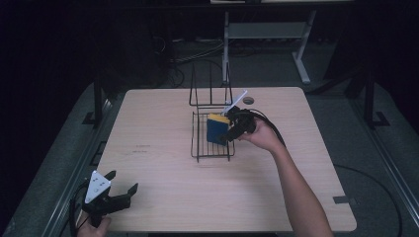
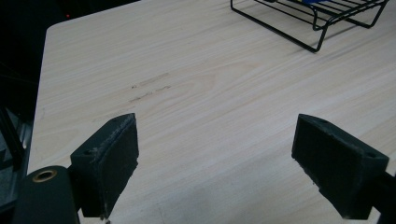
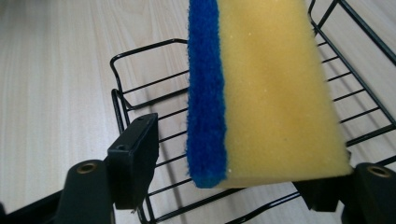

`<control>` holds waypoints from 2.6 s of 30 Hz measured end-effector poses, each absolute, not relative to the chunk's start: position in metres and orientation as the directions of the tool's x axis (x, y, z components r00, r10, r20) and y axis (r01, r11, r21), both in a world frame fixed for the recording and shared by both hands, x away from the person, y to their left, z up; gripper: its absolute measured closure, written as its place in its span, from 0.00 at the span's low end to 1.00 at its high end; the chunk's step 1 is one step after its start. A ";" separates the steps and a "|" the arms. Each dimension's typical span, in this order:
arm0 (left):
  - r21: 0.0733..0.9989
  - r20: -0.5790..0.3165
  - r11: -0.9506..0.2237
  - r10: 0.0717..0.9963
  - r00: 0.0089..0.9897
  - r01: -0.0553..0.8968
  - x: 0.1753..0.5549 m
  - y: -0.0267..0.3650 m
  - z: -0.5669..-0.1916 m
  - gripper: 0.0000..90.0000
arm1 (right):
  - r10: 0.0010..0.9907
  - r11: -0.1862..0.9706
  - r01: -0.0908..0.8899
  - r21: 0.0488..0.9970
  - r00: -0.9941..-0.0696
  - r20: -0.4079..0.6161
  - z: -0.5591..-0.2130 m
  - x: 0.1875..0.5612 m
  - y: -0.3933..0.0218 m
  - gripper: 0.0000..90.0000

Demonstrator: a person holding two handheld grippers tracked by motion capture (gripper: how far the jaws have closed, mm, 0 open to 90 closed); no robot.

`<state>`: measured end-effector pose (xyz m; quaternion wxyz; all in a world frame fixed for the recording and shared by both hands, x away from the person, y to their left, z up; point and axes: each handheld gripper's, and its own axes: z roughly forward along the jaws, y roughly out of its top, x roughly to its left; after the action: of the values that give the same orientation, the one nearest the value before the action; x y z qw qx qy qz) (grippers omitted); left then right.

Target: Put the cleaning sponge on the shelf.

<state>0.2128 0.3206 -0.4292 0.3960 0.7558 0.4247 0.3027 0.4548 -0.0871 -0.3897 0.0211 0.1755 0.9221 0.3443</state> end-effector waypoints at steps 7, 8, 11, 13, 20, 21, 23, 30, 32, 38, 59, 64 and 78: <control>0.855 0.119 -0.323 0.884 0.452 0.406 0.213 0.321 -0.429 0.16 | 0.340 0.701 0.315 0.640 -0.936 0.087 -0.391 0.453 -0.089 0.31; 0.855 0.119 -0.324 0.883 0.454 0.406 0.213 0.321 -0.430 0.16 | 0.344 0.698 0.315 0.643 -0.935 0.085 -0.392 0.453 -0.090 0.31; 0.853 0.121 -0.326 0.883 0.454 0.407 0.213 0.321 -0.430 0.16 | 0.353 0.694 0.330 0.640 -0.931 0.097 -0.394 0.452 -0.092 0.31; 0.855 0.120 -0.324 0.884 0.453 0.406 0.213 0.321 -0.430 0.16 | 0.348 0.697 0.325 0.639 -0.933 0.096 -0.395 0.451 -0.091 0.31; 0.854 0.120 -0.324 0.883 0.453 0.407 0.212 0.321 -0.430 0.16 | 0.350 0.704 0.315 0.637 -0.934 0.075 -0.395 0.446 -0.091 0.30; 0.854 0.120 -0.325 0.883 0.453 0.407 0.212 0.322 -0.430 0.16 | 0.348 0.704 0.311 0.638 -0.935 0.072 -0.395 0.445 -0.091 0.30; 0.854 0.119 -0.323 0.884 0.452 0.407 0.211 0.322 -0.430 0.16 | 0.349 0.704 0.313 0.638 -0.934 0.072 -0.394 0.444 -0.092 0.30; 0.855 0.120 -0.321 0.886 0.447 0.407 0.210 0.323 -0.430 0.16 | 0.347 0.709 0.311 0.633 -0.935 0.071 -0.394 0.438 -0.094 0.30; 0.854 0.121 -0.323 0.885 0.449 0.408 0.210 0.323 -0.430 0.16 | 0.343 0.706 0.307 0.639 -0.937 0.071 -0.392 0.436 -0.095 0.30; 0.854 0.123 -0.328 0.882 0.456 0.403 0.209 0.321 -0.429 0.16 | 0.338 0.707 0.302 0.639 -0.939 0.069 -0.389 0.430 -0.096 0.30; 0.857 0.120 -0.322 0.884 0.451 0.403 0.209 0.321 -0.428 0.16 | 0.340 0.724 0.315 0.613 -0.937 0.080 -0.392 0.420 -0.104 0.30; 0.855 0.122 -0.325 0.884 0.452 0.404 0.209 0.321 -0.429 0.16 | 0.345 0.731 0.320 0.603 -0.935 0.078 -0.393 0.420 -0.106 0.30; 0.855 0.125 -0.328 0.882 0.454 0.402 0.209 0.320 -0.429 0.16 | 0.367 0.706 0.331 0.626 -0.927 0.077 -0.392 0.412 -0.125 0.30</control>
<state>0.2088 0.3201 -0.4285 0.3945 0.7558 0.4249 0.3044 0.4117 -0.1249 -0.3916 0.0266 0.1891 0.9231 0.3337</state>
